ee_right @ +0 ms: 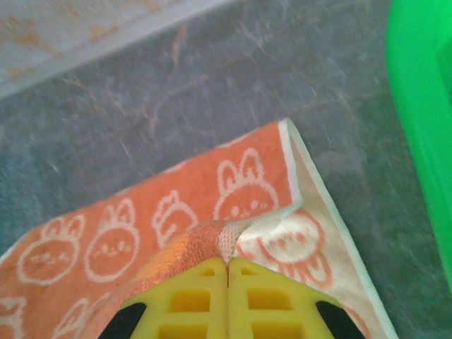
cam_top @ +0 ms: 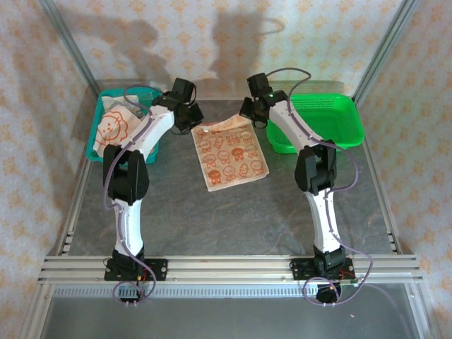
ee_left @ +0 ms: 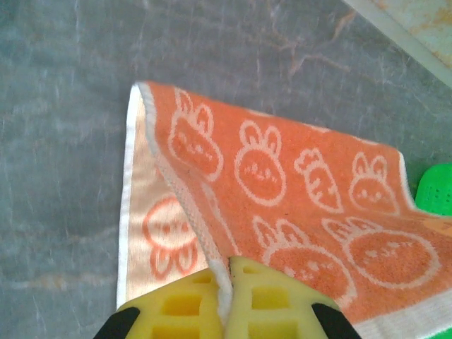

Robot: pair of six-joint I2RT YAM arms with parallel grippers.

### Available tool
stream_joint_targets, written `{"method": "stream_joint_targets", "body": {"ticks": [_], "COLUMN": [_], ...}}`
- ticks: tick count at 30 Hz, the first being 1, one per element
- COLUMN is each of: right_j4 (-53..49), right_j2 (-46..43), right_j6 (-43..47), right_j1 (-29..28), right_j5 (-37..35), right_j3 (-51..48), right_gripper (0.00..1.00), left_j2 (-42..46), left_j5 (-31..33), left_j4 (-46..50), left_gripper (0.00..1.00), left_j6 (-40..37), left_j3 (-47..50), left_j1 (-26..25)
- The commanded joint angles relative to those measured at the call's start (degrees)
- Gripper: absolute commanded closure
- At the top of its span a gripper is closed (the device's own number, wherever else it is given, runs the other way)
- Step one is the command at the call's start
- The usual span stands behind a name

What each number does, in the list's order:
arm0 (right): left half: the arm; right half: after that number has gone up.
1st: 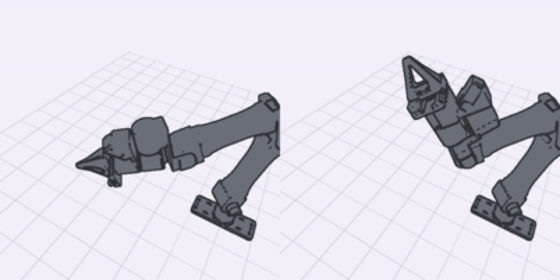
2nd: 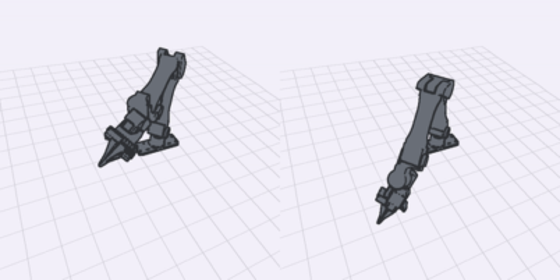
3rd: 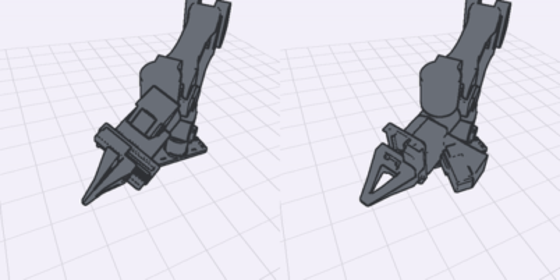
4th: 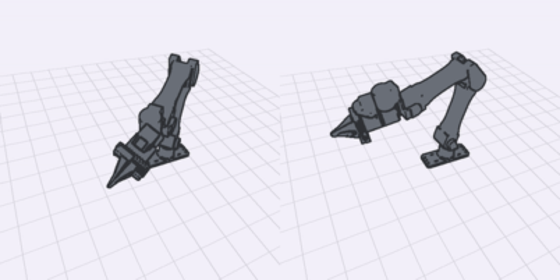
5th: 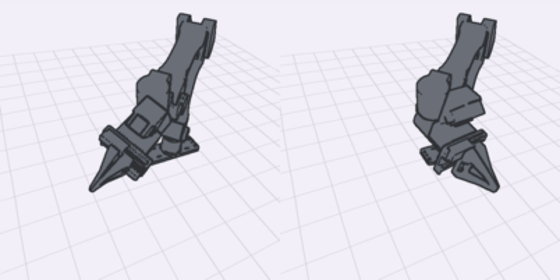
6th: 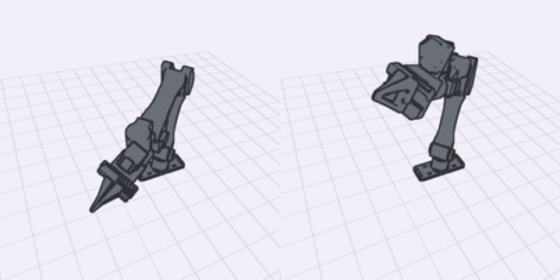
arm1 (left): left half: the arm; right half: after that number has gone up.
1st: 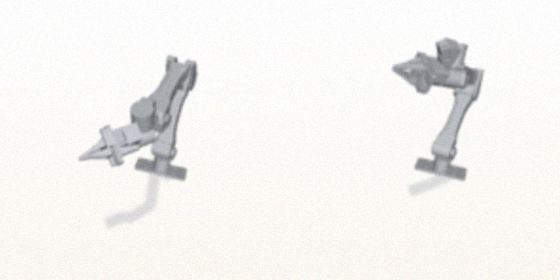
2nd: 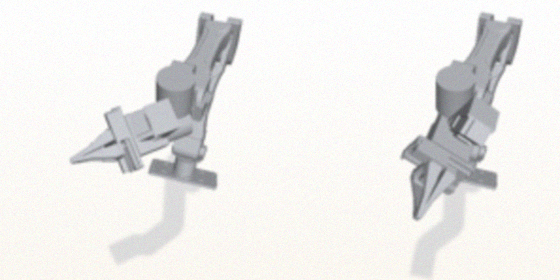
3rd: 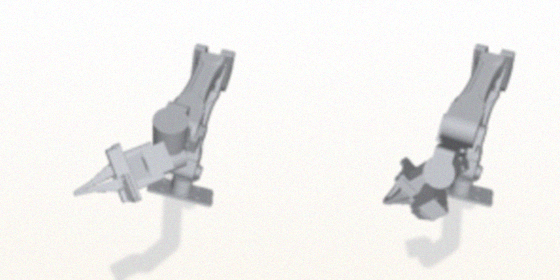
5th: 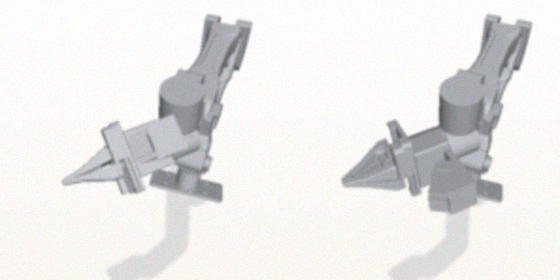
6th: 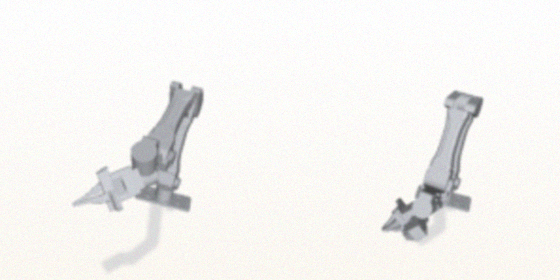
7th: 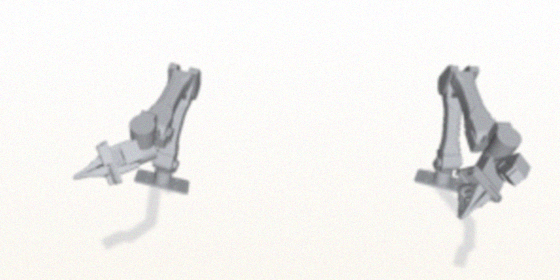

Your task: Fold and stack the towels

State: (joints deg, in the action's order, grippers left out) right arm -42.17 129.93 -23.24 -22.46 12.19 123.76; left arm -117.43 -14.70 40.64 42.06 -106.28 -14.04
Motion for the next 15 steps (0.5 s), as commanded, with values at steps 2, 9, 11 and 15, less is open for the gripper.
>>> {"method": "stream_joint_targets", "body": {"ticks": [2,9,11,15], "right_j4": [5.4,8.2,9.0,10.3], "right_j2": [-10.9,-19.6,-21.8,-24.9], "right_j6": [2.3,4.3,4.7,5.2], "right_j1": [-0.2,-0.4,-0.4,-1.1], "right_j5": [0.9,1.4,1.3,0.9], "right_j3": [-10.9,-27.1,-31.3,-37.5], "right_gripper": [1.00,1.00,1.00,0.99], "left_j2": [8.6,16.9,18.7,21.4], "left_j5": [-0.4,2.3,2.6,3.5], "left_j4": [-7.5,-11.6,-13.2,-14.8], "left_gripper": [1.00,1.00,1.00,1.00], "left_j6": [4.8,8.9,10.5,13.0], "left_j3": [7.9,21.0,25.1,31.0], "left_j1": [-2.3,-7.6,-9.0,-11.0]}}
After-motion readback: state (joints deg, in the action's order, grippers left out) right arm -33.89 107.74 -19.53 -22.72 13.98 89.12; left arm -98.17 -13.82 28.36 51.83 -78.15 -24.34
